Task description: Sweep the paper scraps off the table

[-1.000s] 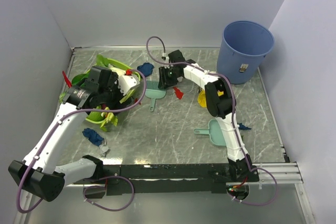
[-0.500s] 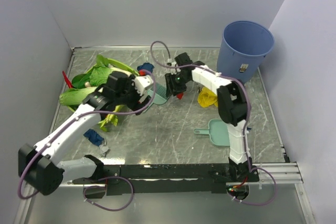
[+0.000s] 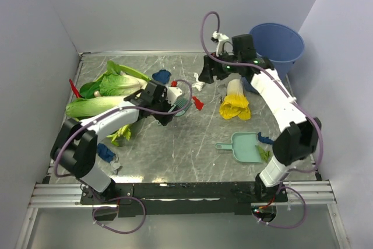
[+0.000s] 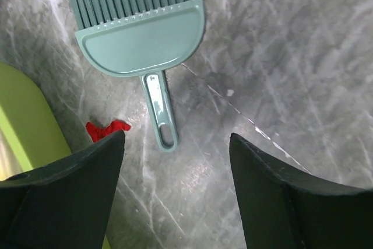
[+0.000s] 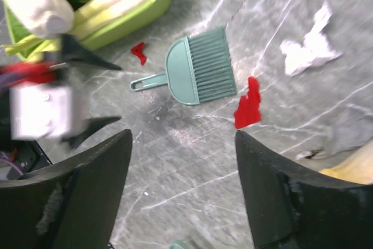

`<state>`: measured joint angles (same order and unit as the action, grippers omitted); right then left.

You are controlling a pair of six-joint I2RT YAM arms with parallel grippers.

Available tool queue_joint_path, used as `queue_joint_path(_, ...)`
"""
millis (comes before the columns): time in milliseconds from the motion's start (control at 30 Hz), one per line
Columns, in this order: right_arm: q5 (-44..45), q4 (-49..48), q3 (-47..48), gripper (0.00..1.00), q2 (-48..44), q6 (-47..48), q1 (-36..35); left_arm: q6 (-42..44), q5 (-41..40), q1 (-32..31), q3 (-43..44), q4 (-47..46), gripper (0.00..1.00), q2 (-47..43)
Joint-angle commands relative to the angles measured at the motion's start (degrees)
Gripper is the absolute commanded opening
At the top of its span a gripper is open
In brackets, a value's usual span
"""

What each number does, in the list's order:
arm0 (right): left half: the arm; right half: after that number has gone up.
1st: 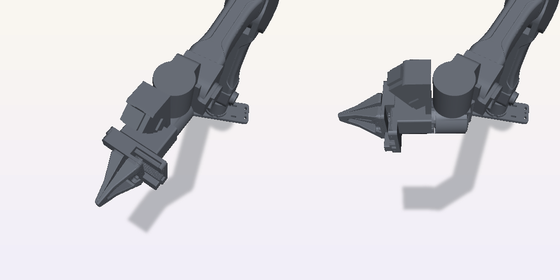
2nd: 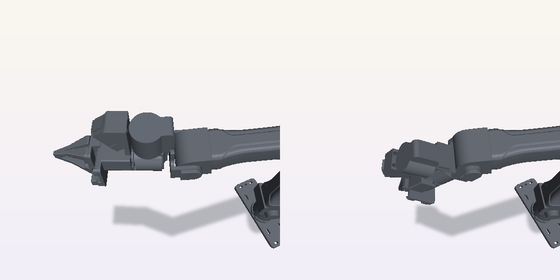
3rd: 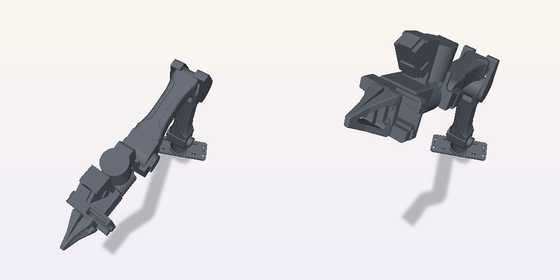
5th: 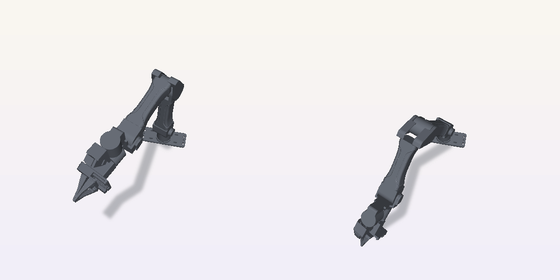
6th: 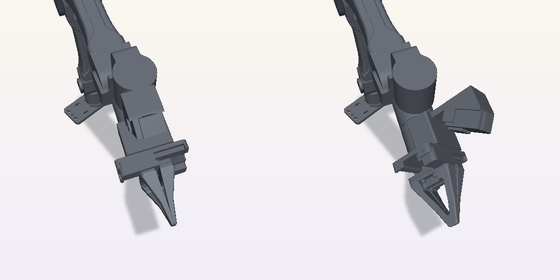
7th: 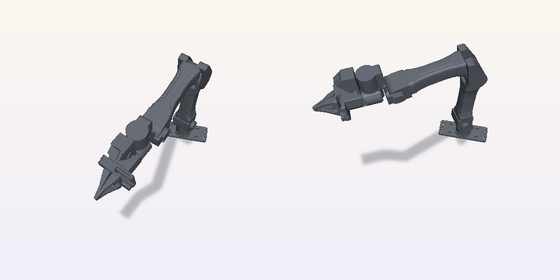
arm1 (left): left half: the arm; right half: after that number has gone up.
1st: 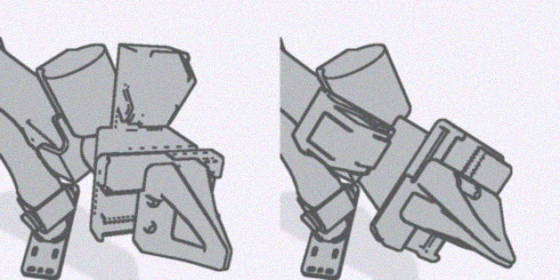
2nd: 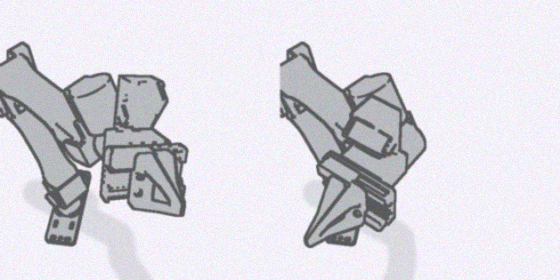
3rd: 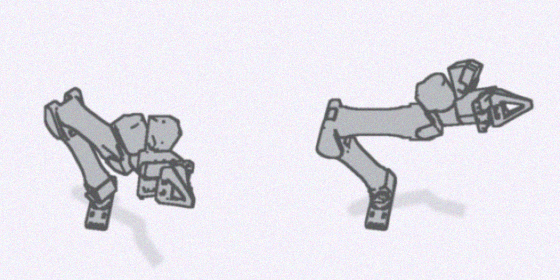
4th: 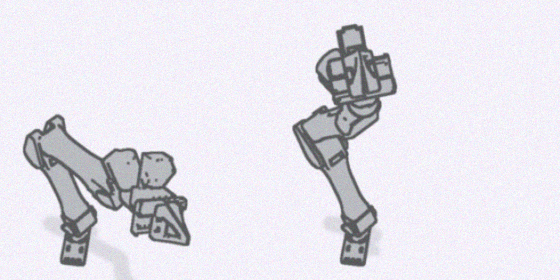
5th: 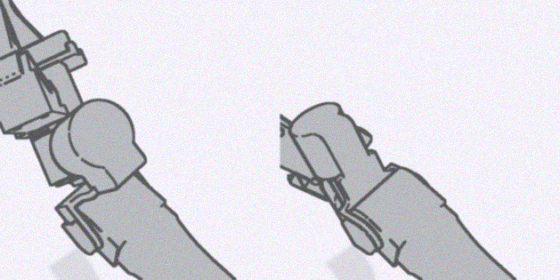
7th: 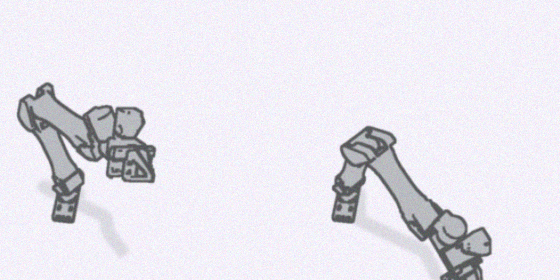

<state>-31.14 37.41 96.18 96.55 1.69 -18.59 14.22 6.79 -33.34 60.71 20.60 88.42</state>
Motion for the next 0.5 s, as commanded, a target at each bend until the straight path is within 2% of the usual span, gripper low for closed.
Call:
queue_joint_path(0,-1.7,0.3,-2.6,0.82,-7.7,5.2,1.2,-1.8,-4.5,-0.2,3.9,-1.7,0.76,4.3)
queue_joint_path(267,-1.6,-2.3,-8.3,0.84,-13.8,3.3,1.2,-1.5,-6.0,-0.2,5.3,-2.8,0.72,10.3)
queue_joint_path(400,-1.6,-2.2,-10.0,0.84,-14.8,3.5,1.2,-2.8,-6.6,-0.2,10.2,0.4,0.73,16.5)
queue_joint_path(467,-2.1,-2.3,-10.7,0.84,-15.1,3.4,1.2,-3.1,-9.4,-0.2,11.6,0.8,0.73,17.7)
